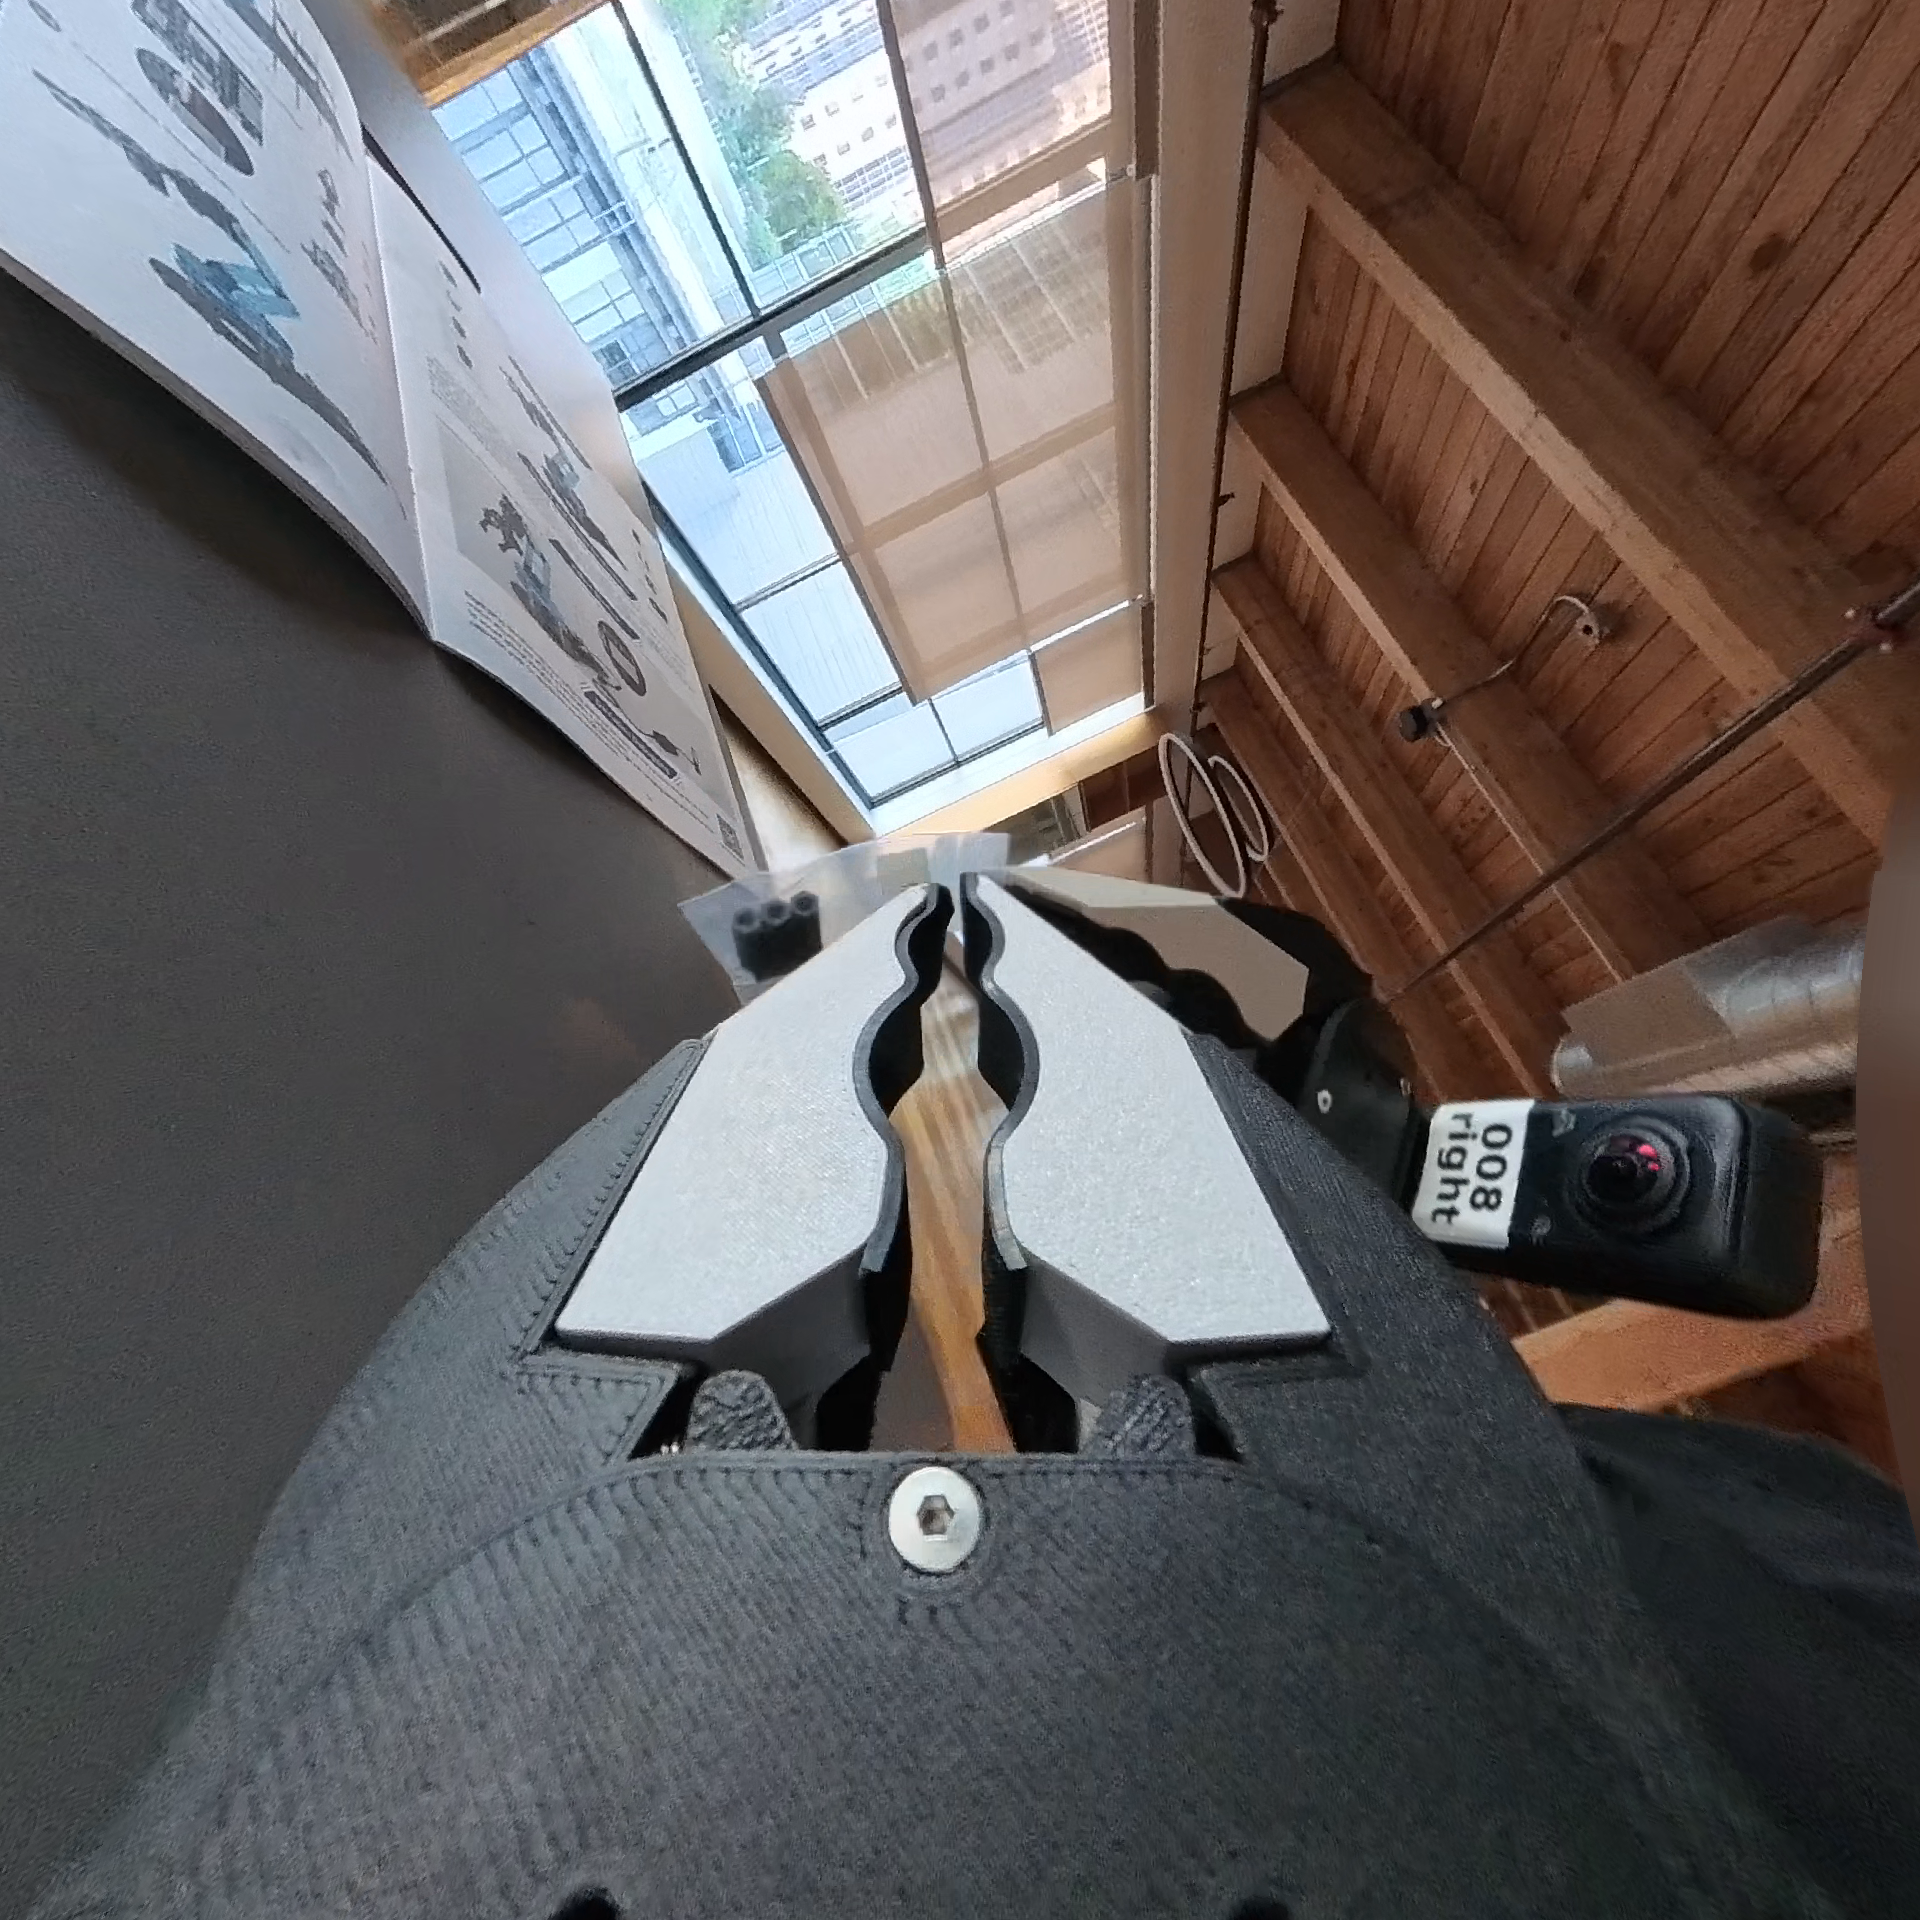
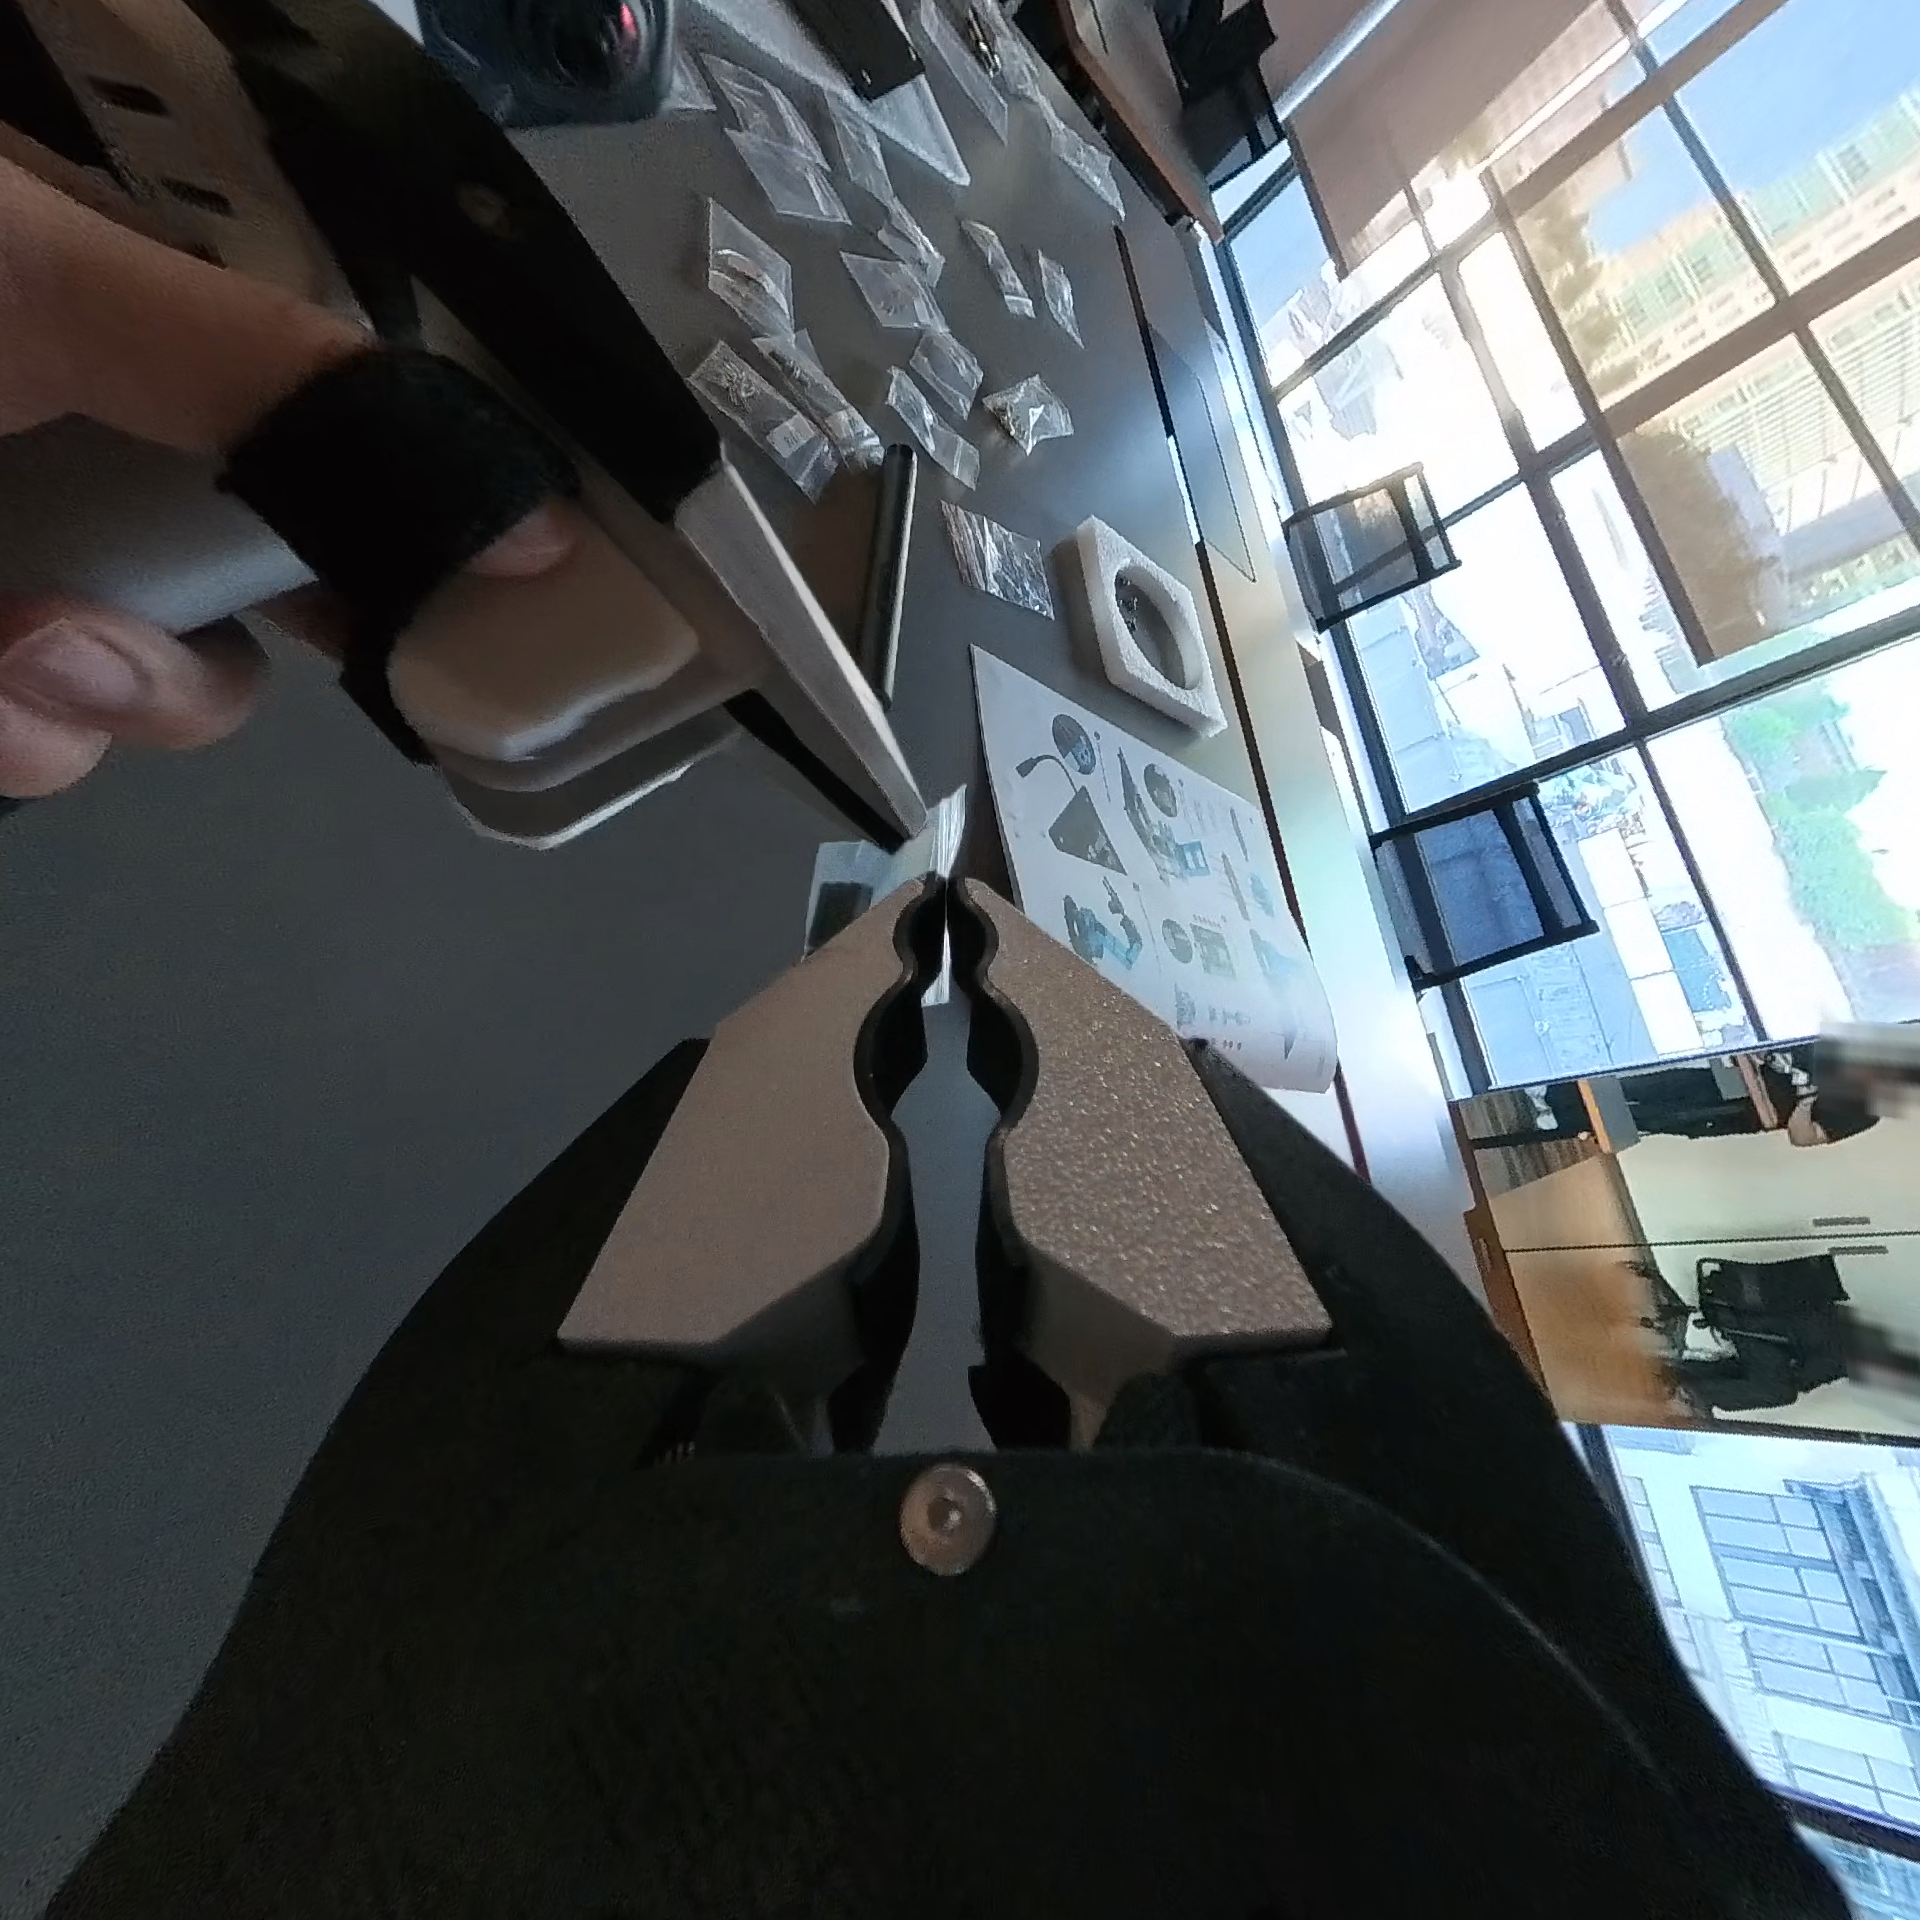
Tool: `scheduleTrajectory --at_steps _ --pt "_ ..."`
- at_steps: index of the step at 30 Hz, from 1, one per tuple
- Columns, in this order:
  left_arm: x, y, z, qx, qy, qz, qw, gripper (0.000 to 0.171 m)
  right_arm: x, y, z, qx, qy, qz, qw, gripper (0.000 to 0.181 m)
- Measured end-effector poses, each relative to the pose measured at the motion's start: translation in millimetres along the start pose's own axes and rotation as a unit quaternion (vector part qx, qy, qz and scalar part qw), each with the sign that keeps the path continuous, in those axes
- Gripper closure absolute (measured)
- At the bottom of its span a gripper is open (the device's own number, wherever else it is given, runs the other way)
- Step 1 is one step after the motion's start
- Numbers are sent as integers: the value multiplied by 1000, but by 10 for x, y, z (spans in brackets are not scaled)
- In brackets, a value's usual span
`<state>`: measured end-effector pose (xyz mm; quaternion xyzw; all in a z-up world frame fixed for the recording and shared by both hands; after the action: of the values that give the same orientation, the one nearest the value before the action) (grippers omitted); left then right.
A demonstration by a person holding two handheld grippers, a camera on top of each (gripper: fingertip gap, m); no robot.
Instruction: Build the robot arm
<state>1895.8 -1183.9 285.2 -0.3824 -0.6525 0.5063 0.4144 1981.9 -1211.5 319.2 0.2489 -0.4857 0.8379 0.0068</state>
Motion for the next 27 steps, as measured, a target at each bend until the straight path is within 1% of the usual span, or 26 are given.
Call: scheduleTrajectory --at_steps 5,8,21,27 --pt "0 -97 26 8 -7 -66 998 167 -11 11 -11 6 -4 -11 1000 181" --pt "4 -135 5 14 -4 -85 996 166 -2 4 -18 7 -6 -13 1000 181" --pt "12 -70 -12 8 -7 -41 999 169 4 9 -27 6 -1 -6 1000 181" --pt "11 -26 -7 4 -13 -16 1000 170 17 33 -36 -1 7 17 1000 181"
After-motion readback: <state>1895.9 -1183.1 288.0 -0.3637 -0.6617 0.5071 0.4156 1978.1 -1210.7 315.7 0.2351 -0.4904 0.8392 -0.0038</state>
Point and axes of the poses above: each gripper's, where its closed fingertips meet, z back along the fingers, x out of its top, y = z × x across the jaws, the point moved 6 cm from there along z, back along the fingers, and after that the axes turned 15 degrees about z, right-handed, at the moved point
